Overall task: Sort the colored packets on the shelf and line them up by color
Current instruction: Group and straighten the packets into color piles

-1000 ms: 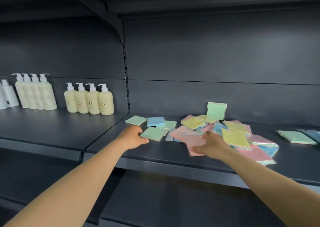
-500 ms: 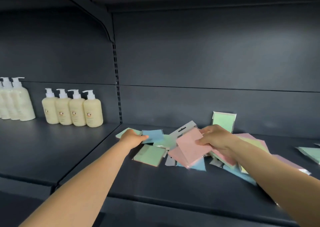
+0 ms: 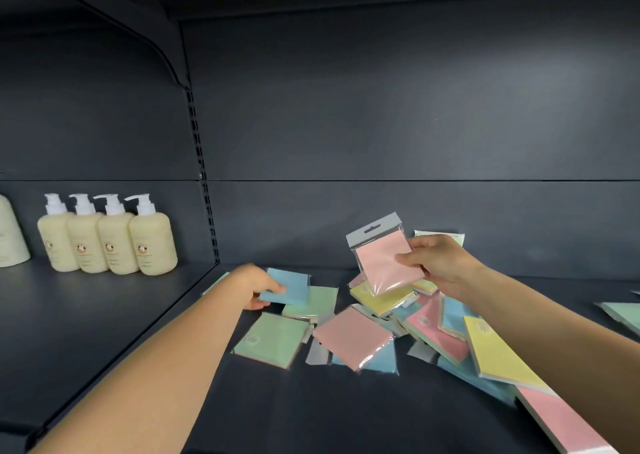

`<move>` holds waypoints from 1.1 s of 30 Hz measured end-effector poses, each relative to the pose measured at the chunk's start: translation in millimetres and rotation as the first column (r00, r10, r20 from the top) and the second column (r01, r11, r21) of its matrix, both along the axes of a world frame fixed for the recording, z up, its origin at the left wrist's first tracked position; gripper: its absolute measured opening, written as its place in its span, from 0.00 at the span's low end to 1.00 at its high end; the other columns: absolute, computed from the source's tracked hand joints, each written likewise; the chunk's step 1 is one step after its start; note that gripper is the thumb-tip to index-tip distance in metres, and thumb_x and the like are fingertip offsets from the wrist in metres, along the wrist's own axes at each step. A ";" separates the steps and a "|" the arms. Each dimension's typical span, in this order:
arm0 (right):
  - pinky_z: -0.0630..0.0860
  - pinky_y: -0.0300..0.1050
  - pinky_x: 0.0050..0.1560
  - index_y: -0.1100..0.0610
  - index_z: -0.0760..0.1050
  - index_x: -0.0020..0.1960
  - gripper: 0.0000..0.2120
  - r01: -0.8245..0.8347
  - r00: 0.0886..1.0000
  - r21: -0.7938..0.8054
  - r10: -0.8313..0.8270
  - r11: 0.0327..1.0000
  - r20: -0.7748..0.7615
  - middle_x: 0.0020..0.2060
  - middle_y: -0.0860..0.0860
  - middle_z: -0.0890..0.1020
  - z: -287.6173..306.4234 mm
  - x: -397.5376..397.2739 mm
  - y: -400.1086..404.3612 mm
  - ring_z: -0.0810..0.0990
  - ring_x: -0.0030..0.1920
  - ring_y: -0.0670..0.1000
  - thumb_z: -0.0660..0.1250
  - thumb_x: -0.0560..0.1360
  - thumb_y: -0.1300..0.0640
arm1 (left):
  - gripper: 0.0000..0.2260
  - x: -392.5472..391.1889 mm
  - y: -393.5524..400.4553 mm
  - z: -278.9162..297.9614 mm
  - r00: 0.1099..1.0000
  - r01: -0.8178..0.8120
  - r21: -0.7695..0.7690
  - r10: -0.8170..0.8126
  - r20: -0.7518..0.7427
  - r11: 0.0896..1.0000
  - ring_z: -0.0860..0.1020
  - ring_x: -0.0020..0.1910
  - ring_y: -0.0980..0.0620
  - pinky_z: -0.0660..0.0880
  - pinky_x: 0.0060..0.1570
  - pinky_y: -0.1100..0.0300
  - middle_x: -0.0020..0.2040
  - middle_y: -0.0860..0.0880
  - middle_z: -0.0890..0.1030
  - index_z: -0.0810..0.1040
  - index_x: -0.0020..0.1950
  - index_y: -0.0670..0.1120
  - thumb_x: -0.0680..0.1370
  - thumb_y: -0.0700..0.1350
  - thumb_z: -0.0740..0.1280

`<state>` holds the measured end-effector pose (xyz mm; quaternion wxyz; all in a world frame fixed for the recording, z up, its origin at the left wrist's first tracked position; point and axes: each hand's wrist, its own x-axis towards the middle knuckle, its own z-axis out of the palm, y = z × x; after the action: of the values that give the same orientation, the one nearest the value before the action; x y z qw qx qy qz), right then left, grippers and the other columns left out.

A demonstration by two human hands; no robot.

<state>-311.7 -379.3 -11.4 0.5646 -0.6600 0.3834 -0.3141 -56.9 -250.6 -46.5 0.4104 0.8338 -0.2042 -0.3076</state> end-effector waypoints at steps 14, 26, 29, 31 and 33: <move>0.72 0.31 0.26 0.66 0.78 0.54 0.12 0.128 0.967 -0.026 -0.119 0.991 0.224 0.36 0.55 0.80 23.2 -141.6 57.6 0.76 0.22 0.42 0.69 0.71 0.71 | 0.17 -144.1 39.8 52.9 0.981 -0.072 -0.567 -0.044 -0.188 0.821 0.76 0.51 0.45 0.74 0.51 0.56 0.56 0.41 0.77 0.71 0.61 0.37 0.73 0.31 0.68; 0.74 0.33 0.35 0.64 0.80 0.53 0.12 0.314 0.937 -0.052 -0.300 0.948 0.179 0.44 0.57 0.83 6.1 -336.1 124.5 0.79 0.32 0.45 0.71 0.70 0.69 | 0.08 -356.6 78.6 30.6 0.931 0.056 -0.624 -0.266 -0.249 0.780 0.78 0.41 0.52 0.75 0.37 0.62 0.53 0.44 0.79 0.74 0.50 0.42 0.75 0.33 0.67; 0.68 0.28 0.26 0.62 0.80 0.52 0.11 0.339 0.930 -0.061 -0.324 0.939 0.176 0.41 0.55 0.82 4.9 -380.1 128.4 0.75 0.26 0.40 0.71 0.70 0.68 | 0.11 -396.3 69.1 32.6 0.924 0.098 -0.612 -0.301 -0.238 0.785 0.79 0.47 0.49 0.76 0.44 0.58 0.56 0.43 0.79 0.74 0.54 0.41 0.74 0.32 0.68; 0.70 0.31 0.31 0.60 0.81 0.49 0.09 0.366 0.919 -0.046 -0.353 0.930 0.179 0.39 0.52 0.83 5.0 -407.3 125.2 0.76 0.30 0.43 0.72 0.70 0.67 | 0.10 -422.2 60.1 35.6 0.919 0.114 -0.617 -0.319 -0.232 0.778 0.79 0.45 0.50 0.77 0.41 0.58 0.54 0.44 0.79 0.74 0.53 0.41 0.74 0.32 0.68; 0.72 0.35 0.39 0.55 0.79 0.41 0.07 0.391 0.910 -0.062 -0.376 0.918 0.173 0.37 0.50 0.82 4.9 -432.4 117.8 0.76 0.34 0.45 0.72 0.70 0.67 | 0.09 -444.7 48.4 38.0 0.920 0.130 -0.625 -0.328 -0.212 0.769 0.79 0.42 0.51 0.76 0.41 0.58 0.53 0.44 0.79 0.74 0.51 0.43 0.74 0.32 0.68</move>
<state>-744.1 -261.6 -6.4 0.4882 -0.5711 0.4442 -0.4881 -501.7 -202.2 -8.6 0.6384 0.5700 -0.3255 -0.4020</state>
